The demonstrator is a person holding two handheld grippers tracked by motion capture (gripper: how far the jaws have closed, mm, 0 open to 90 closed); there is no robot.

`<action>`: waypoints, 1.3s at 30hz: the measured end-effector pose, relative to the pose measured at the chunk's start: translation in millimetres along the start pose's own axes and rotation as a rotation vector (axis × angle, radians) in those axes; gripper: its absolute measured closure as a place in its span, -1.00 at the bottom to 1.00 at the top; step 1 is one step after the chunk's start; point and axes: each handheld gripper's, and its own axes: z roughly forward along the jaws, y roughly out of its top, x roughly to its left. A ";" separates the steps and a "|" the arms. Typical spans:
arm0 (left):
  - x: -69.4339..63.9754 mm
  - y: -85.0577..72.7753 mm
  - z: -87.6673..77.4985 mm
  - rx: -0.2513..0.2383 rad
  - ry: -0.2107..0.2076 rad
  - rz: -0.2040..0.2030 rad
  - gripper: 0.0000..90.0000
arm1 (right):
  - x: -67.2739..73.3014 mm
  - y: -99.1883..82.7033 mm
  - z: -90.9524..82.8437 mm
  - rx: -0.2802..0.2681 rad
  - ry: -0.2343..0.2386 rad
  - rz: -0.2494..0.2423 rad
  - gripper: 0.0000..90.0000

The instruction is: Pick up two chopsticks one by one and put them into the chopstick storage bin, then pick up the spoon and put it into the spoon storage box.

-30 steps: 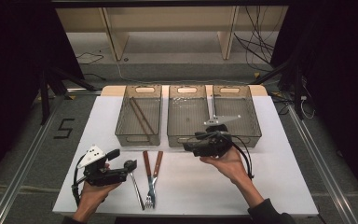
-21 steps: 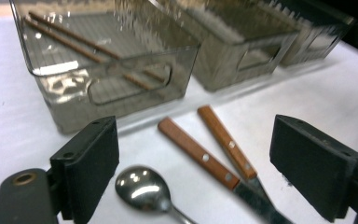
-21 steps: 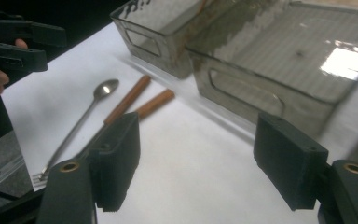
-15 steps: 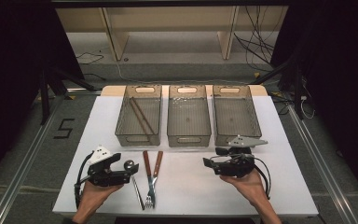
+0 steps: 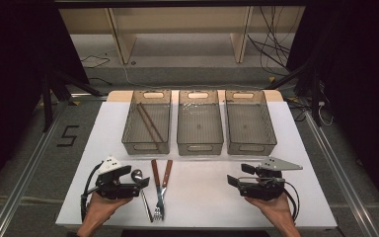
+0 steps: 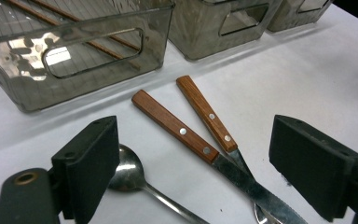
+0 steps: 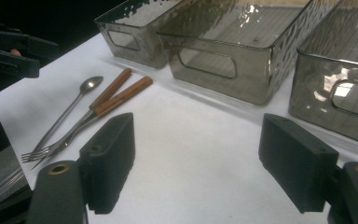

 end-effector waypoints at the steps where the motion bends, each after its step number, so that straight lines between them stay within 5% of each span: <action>1: -0.2 -0.2 0.2 0.005 -0.004 -0.001 -0.65 | 0.0 -1.3 -0.8 -0.001 0.003 0.001 -0.42; 12: -4.0 -1.5 5.6 0.079 -0.009 0.012 -0.44 | 3.5 -11.4 -12.7 -0.003 -0.021 0.003 -0.43; 23: -14.0 -5.2 12.2 0.159 -0.027 0.086 0.63 | 2.9 -16.5 -17.2 0.004 -0.024 0.007 -0.43; 28: -20.7 -9.5 17.8 0.221 -0.049 0.124 0.94 | 4.9 -17.4 -17.1 0.012 -0.025 -0.004 -0.42; 39: -25.5 -20.7 31.4 0.368 -0.108 0.144 0.98 | 8.0 -18.6 -15.8 0.024 -0.023 -0.007 -0.42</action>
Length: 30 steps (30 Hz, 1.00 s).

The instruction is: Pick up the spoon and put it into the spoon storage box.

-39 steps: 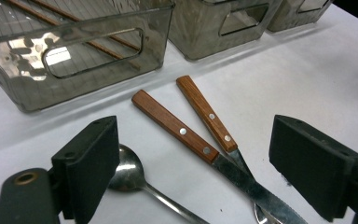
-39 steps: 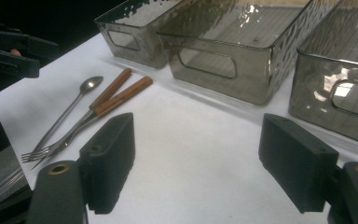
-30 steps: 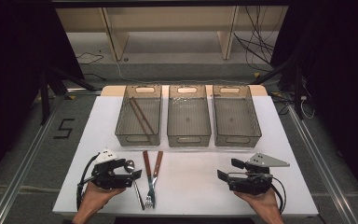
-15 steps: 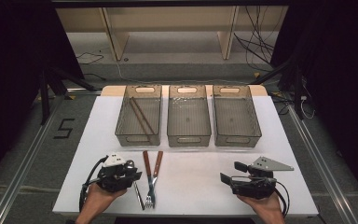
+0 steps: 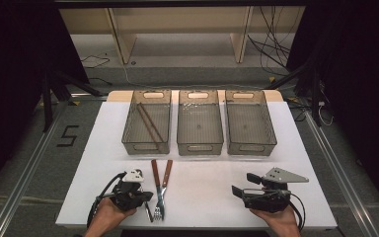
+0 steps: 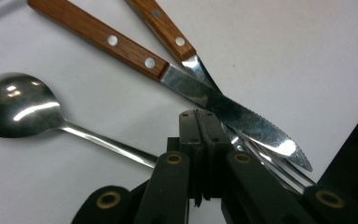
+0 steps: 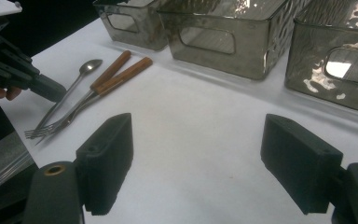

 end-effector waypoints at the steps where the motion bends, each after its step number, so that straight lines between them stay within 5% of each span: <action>1: -0.7 -0.5 1.7 0.014 -0.001 0.001 0.98 | -0.1 -0.2 0.1 0.001 0.002 0.000 -0.42; 9: -0.3 -2.1 0.9 0.095 0.004 0.030 0.98 | 0.1 -0.3 -1.9 -0.003 0.002 0.003 -0.41; 14: 4.8 -6.1 -7.6 0.153 0.047 0.044 0.98 | 1.3 -1.0 -2.3 0.000 0.006 0.001 -0.41; 30: 51.8 -19.3 -33.0 0.252 0.144 -0.036 0.98 | 2.4 -0.8 -1.8 0.002 0.010 -0.004 -0.41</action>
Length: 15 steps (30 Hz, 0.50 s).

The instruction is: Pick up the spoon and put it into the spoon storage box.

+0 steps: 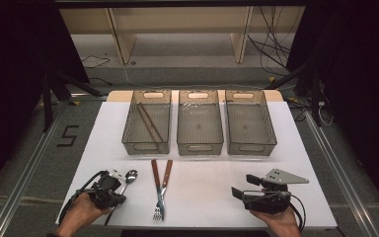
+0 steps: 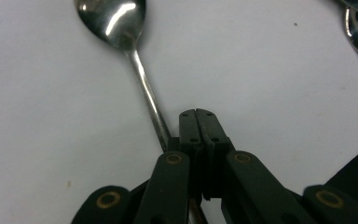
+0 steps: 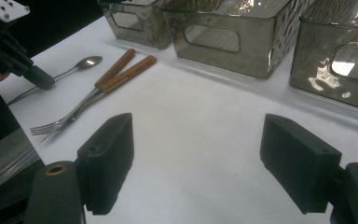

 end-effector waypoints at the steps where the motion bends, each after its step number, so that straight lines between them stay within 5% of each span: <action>1: 2.0 -0.4 -0.7 0.005 0.028 0.002 0.98 | 0.0 0.0 0.0 0.000 0.000 -0.002 -0.41; 9: 8.7 -1.9 -3.9 0.001 0.044 -0.028 0.96 | 0.5 0.4 -0.1 0.001 0.001 -0.002 -0.41; 11: 10.5 -0.4 -8.5 -0.019 0.028 -0.038 0.90 | 0.8 0.6 -0.4 0.000 0.002 -0.005 -0.41; 15: 15.7 5.7 -26.3 -0.061 0.069 -0.076 0.63 | 0.8 0.7 -1.0 -0.003 0.003 -0.003 -0.40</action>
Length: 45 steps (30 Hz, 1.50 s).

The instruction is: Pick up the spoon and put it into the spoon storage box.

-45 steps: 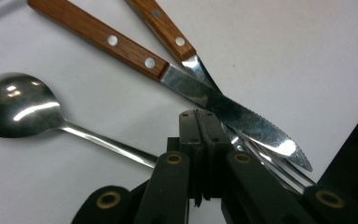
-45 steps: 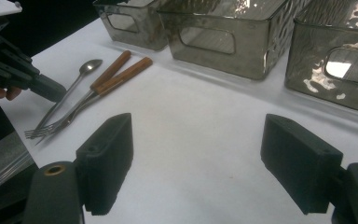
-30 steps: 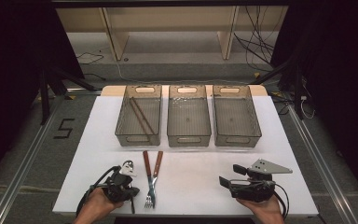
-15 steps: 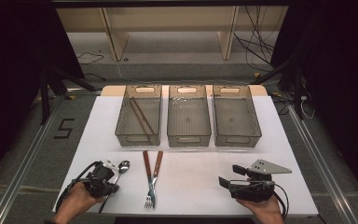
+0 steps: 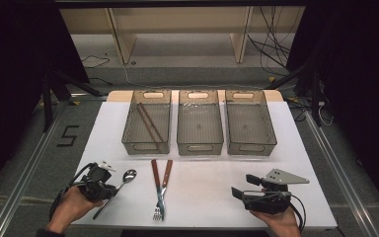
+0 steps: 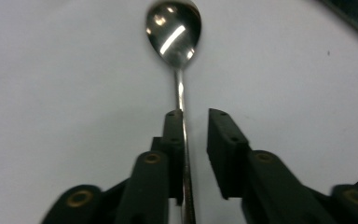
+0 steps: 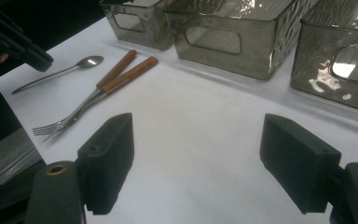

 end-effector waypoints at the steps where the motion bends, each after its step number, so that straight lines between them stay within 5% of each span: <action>1: 0.6 1.7 -2.3 -0.006 0.015 -0.014 0.49 | -0.2 0.0 0.0 0.001 0.000 0.000 -0.40; 6: -0.1 7.5 5.8 0.070 0.030 -0.056 -0.08 | 0.1 0.0 0.3 0.001 0.002 0.000 -0.40; 11: -3.8 11.0 18.0 0.120 0.033 -0.069 -0.21 | -0.5 0.0 0.1 0.000 0.005 0.004 -0.40; 17: -5.9 14.1 24.8 0.173 0.035 -0.051 0.08 | -0.1 0.1 0.9 0.001 0.009 0.001 -0.40; 35: -5.3 15.7 30.3 0.200 0.025 -0.018 0.82 | 0.5 0.5 0.4 -0.001 0.008 0.001 -0.40; 45: -1.8 13.5 29.4 0.173 -0.001 -0.008 0.88 | 0.8 0.5 0.4 0.001 0.010 0.000 -0.40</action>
